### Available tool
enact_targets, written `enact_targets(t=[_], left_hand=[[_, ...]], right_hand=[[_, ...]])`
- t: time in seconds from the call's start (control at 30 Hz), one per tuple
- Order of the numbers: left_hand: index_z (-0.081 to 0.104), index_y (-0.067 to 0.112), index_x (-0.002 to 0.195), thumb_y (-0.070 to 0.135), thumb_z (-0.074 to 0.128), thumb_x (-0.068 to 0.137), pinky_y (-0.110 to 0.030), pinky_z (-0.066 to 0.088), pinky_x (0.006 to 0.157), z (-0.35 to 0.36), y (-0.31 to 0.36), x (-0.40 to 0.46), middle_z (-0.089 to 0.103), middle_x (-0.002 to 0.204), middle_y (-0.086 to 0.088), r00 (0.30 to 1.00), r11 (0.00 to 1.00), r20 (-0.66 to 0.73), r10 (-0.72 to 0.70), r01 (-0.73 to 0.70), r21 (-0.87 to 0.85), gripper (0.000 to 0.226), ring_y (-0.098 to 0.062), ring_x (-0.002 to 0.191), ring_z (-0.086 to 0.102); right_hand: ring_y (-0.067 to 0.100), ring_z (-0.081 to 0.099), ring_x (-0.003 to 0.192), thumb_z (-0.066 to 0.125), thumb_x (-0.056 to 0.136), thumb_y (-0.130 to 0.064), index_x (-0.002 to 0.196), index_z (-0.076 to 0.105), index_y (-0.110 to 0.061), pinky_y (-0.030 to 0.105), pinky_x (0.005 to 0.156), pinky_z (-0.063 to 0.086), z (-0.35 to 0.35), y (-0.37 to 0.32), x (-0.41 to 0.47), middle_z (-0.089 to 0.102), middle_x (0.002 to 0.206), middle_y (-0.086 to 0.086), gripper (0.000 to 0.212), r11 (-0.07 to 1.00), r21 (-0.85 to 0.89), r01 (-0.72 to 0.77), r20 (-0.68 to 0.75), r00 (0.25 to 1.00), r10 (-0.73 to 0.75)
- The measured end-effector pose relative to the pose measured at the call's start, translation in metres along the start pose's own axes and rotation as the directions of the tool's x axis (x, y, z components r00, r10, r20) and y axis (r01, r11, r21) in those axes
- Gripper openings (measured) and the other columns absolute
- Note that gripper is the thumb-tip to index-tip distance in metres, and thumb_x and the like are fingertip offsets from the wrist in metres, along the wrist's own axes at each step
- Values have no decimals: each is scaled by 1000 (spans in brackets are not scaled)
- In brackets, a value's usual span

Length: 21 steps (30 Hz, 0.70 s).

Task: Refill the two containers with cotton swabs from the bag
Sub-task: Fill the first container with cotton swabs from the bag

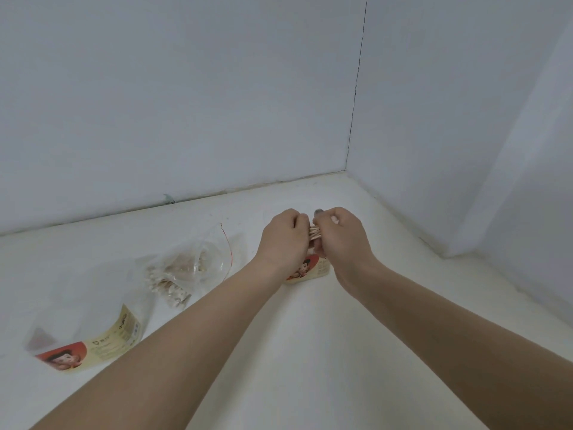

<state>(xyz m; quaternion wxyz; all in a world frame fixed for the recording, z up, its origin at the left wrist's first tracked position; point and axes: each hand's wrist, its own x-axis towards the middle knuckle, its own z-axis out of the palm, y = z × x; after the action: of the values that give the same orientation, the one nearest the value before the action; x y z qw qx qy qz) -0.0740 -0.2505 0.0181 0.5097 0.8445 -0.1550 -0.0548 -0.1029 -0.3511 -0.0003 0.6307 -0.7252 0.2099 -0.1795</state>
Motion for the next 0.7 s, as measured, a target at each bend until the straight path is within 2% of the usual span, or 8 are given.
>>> enact_targets(t=[0.1, 0.17, 0.23, 0.33, 0.43, 0.5, 0.63, 0.7], left_hand=[[40, 14, 75, 20, 38, 102, -31, 36, 60, 2, 0, 8, 48, 73, -2, 999, 998, 1, -51, 51, -39, 28, -18, 64, 43], [44, 14, 78, 22, 38, 98, -35, 47, 69, 5, 1, 12, 58, 79, -8, 994, 990, 29, -103, 106, -93, 22, -26, 70, 55], [47, 14, 83, 23, 38, 99, -36, 48, 73, 5, 4, 15, 59, 83, -7, 993, 989, 25, -118, 119, -91, 21, -27, 77, 58], [50, 9, 98, 17, 35, 102, -31, 40, 64, 3, 8, 23, 60, 96, -8, 999, 999, -12, -45, 45, 25, 18, -20, 75, 52], [51, 7, 108, 5, 33, 98, -26, 38, 60, 4, 12, 27, 60, 111, -16, 999, 998, -29, 29, -27, 65, 21, -23, 84, 57], [50, 6, 109, 2, 32, 96, -24, 41, 57, 6, 15, 27, 63, 102, -14, 999, 999, -20, 26, -26, 28, 23, -20, 75, 61], [51, 6, 105, 18, 34, 103, -38, 53, 79, 6, 12, 30, 66, 89, -7, 1000, 999, 7, 21, -20, -39, 21, -25, 86, 66], [52, 10, 95, 26, 33, 104, -40, 54, 78, 6, 8, 34, 66, 87, -6, 998, 998, 45, 52, -53, 27, 26, -25, 84, 65]], right_hand=[[19, 46, 53, 48, 98, -24, 90, 50, -9, 37, 63, 40, -2, -7, 3, 52, 56, 6, 18, 989, 118, -91, 127, 989, 75], [20, 49, 52, 46, 99, -22, 89, 49, -9, 37, 61, 43, -2, -9, 7, 52, 53, 6, 17, 991, 99, -85, 123, 990, 73], [21, 53, 56, 47, 97, -19, 88, 52, -8, 36, 61, 47, -2, -11, 11, 56, 56, 6, 15, 996, 65, -59, 78, 995, 54], [15, 52, 53, 46, 94, -12, 93, 57, -8, 29, 55, 41, -3, -14, 14, 57, 57, 3, 12, 1000, -4, -13, 35, 999, 13], [18, 54, 56, 47, 93, -15, 96, 60, -8, 32, 59, 43, -2, -16, 19, 60, 60, 3, 15, 999, -49, 16, 27, 1000, -15], [21, 55, 57, 48, 92, -15, 94, 60, -8, 34, 60, 43, -1, -17, 21, 61, 61, 4, 14, 999, -49, 18, 32, 999, -16], [20, 57, 57, 51, 94, -17, 90, 60, -6, 35, 62, 47, -5, -20, 24, 62, 62, 6, 14, 996, -69, 50, 54, 997, -46], [19, 59, 55, 52, 95, -18, 93, 62, -6, 35, 62, 49, -9, -21, 28, 66, 63, 6, 16, 993, -88, 76, 51, 996, -72]])
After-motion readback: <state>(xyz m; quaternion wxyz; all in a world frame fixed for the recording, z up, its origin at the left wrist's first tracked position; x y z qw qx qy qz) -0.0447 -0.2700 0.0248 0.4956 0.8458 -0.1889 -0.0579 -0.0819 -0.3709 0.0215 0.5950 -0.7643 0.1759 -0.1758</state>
